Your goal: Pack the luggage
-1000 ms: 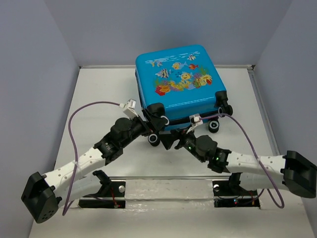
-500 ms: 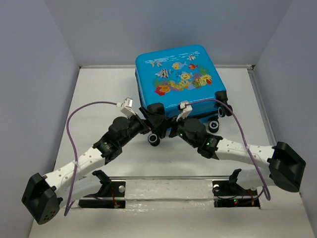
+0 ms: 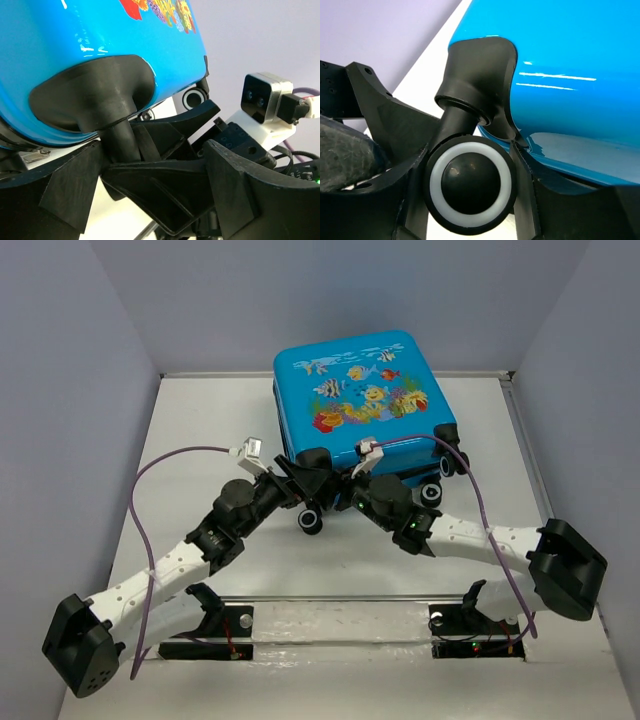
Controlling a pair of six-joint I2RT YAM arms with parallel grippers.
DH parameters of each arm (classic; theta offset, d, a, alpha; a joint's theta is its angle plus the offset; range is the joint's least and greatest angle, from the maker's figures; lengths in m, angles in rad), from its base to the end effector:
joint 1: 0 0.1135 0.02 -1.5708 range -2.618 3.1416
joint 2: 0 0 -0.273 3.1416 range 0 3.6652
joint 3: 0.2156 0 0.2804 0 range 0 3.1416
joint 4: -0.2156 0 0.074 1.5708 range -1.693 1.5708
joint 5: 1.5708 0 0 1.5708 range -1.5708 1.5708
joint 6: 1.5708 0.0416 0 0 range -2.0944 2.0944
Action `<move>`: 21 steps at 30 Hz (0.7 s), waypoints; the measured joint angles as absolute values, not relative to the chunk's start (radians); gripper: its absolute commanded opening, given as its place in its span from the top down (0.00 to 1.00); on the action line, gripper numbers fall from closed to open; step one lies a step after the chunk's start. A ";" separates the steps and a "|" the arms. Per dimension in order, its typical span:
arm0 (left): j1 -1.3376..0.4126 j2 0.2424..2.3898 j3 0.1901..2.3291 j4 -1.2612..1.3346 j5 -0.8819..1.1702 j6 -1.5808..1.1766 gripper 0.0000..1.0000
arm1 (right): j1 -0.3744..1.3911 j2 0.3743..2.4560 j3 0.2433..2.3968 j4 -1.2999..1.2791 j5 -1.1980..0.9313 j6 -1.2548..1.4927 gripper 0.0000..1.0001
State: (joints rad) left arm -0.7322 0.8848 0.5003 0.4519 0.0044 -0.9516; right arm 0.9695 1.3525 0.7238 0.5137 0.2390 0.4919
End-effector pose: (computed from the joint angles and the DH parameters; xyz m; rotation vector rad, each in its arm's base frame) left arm 0.1775 -0.1598 0.2854 -0.1781 1.6525 -1.3287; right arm 0.1956 0.2677 0.2543 -0.2325 1.7482 0.8861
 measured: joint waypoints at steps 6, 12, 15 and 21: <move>-0.741 0.777 0.479 0.378 -0.050 -0.902 0.23 | 0.970 1.356 0.733 0.501 0.249 0.484 0.93; -0.744 0.602 0.351 0.268 -0.189 -0.859 0.49 | 0.973 1.356 0.785 0.406 0.254 0.430 0.93; -0.746 0.607 0.268 0.275 -0.205 -0.849 0.48 | 0.976 1.356 0.812 0.356 0.257 0.393 0.93; -0.821 0.802 0.257 0.290 -0.258 -0.810 0.47 | 0.977 1.356 0.861 0.266 0.255 0.342 0.93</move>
State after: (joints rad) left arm -0.8207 0.8017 0.2573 0.2897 -0.2577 -0.8101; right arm 0.9771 1.3556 0.8608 0.2665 0.2554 0.3424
